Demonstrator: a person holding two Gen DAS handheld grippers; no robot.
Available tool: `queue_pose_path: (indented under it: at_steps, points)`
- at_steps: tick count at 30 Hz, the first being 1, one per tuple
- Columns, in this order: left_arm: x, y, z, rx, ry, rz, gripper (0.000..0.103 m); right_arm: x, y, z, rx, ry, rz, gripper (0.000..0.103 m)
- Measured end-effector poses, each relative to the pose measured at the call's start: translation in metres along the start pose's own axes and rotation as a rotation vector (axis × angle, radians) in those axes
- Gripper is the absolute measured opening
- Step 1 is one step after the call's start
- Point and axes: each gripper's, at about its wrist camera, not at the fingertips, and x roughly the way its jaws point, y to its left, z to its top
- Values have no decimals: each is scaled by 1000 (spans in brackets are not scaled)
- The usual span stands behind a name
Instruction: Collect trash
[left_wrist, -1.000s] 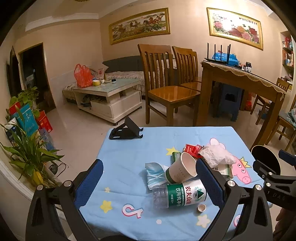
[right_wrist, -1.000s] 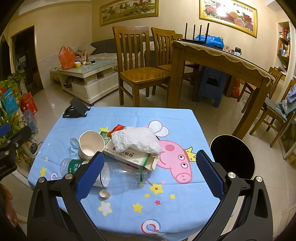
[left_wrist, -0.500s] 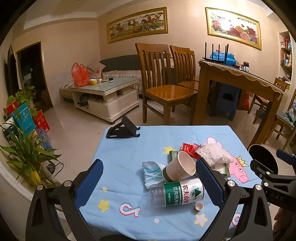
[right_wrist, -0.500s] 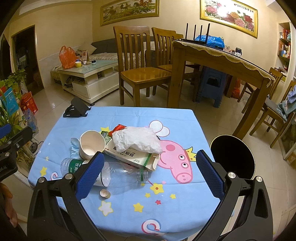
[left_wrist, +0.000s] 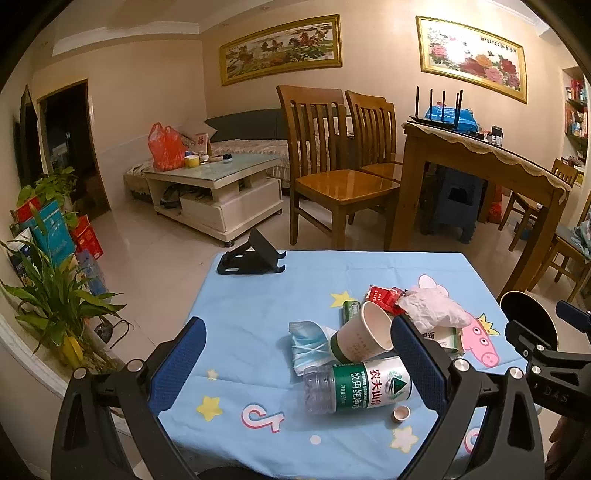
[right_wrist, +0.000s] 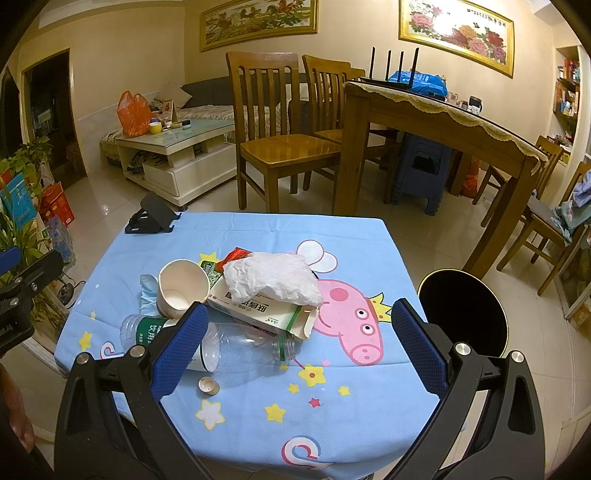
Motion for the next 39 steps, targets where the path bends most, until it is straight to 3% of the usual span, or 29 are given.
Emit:
queue_pose_path:
  at_steps: [12, 23, 27, 29, 31, 32, 34, 37, 38, 39]
  points:
    - [4, 1, -2, -1, 15, 7, 97, -2, -4, 0, -11, -8, -14, 98]
    - [14, 12, -7, -25, 52, 4, 97, 7, -2, -1, 6, 17, 25, 98]
    - [26, 25, -9, -53, 91, -48, 97, 11, 13, 1, -30, 25, 120, 98]
    - [45, 48, -17, -120, 173, -137, 97, 15, 34, 3, -103, 35, 211, 98]
    - [80, 88, -38, -272, 325, -269, 97, 22, 57, 0, -197, 61, 272, 98]
    - [102, 118, -55, -394, 406, -328, 97, 26, 71, -3, -265, 77, 314, 98]
    - [123, 161, -83, -578, 475, -370, 96, 38, 108, -18, -471, 123, 426, 98]
    - [131, 201, -105, -684, 501, -346, 96, 60, 157, -47, -826, 164, 405, 96]
    - [129, 211, -105, -671, 484, -317, 96, 70, 168, -53, -904, 189, 372, 88]
    - [126, 216, -105, -665, 474, -307, 97, 77, 175, -57, -947, 215, 362, 74]
